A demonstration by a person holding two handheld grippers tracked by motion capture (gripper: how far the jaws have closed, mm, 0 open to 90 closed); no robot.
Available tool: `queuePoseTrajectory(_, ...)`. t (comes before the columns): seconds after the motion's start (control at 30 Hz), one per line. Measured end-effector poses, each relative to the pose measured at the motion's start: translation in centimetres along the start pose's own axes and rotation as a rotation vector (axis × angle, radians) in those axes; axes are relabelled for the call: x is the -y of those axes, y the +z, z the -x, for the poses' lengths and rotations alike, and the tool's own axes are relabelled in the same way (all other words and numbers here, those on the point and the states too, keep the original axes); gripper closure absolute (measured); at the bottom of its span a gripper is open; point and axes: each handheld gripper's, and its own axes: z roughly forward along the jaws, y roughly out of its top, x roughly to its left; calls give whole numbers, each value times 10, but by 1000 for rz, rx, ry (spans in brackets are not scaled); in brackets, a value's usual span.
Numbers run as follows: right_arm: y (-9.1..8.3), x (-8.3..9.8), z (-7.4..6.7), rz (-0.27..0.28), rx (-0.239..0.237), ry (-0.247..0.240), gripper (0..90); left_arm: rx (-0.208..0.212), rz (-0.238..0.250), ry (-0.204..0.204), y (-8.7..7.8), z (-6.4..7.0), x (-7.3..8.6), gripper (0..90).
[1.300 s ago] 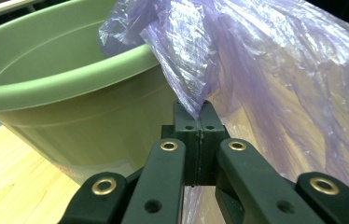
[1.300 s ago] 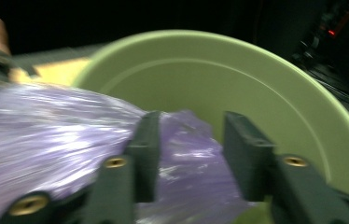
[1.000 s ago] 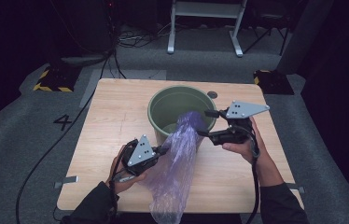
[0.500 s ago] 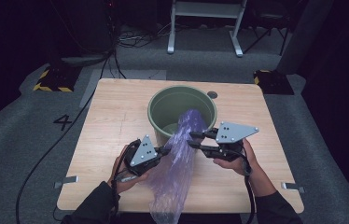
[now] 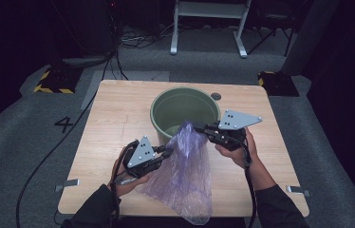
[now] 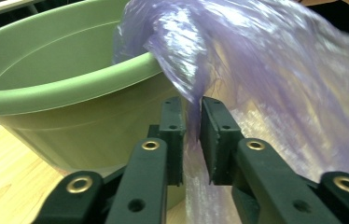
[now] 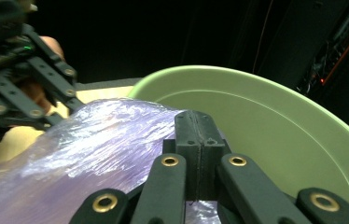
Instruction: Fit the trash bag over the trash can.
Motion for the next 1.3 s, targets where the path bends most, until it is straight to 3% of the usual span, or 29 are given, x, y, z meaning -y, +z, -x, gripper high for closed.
queuePoseTrajectory(0.1, 3, 0, 7, -4, 17, 23, 900, 5, -8, -7, 0, -2, 1, 701)
queuePoseTrajectory(0.3, 7, -1, 23, -9, 62, 67, 900, 25, -24, -32, 1, -4, 1, 465)
queuePoseTrajectory(0.4, 11, -1, 31, -25, 79, 91, 900, 69, -36, -49, 5, -3, 3, 360)
queuePoseTrajectory(0.53, 19, -3, 42, -56, 99, 108, 900, 112, -59, -43, 11, 0, 4, 344)
queuePoseTrajectory(0.63, 23, -3, 49, -70, 102, 128, 900, 122, -94, -35, 19, 2, 5, 410)
queuePoseTrajectory(0.73, 26, -2, 52, -85, 97, 141, 900, 136, -110, -13, 25, 3, 6, 586)
queuePoseTrajectory(0.87, 27, 0, 54, -101, 95, 149, 895, 134, -87, 23, 26, 4, 4, 807)
queuePoseTrajectory(0.97, 25, 2, 56, -95, 89, 156, 776, 122, -64, 36, 25, 4, 2, 889)
queuePoseTrajectory(1.03, 21, 3, 55, -80, 84, 144, 706, 117, -58, 35, 25, 4, 2, 896)
queuePoseTrajectory(1.13, 12, 4, 52, -78, 70, 138, 516, 108, -60, 38, 24, 4, 2, 898)
queuePoseTrajectory(1.3, -9, 3, 42, -66, 77, 105, 336, 97, -57, 29, 24, 2, 2, 899)
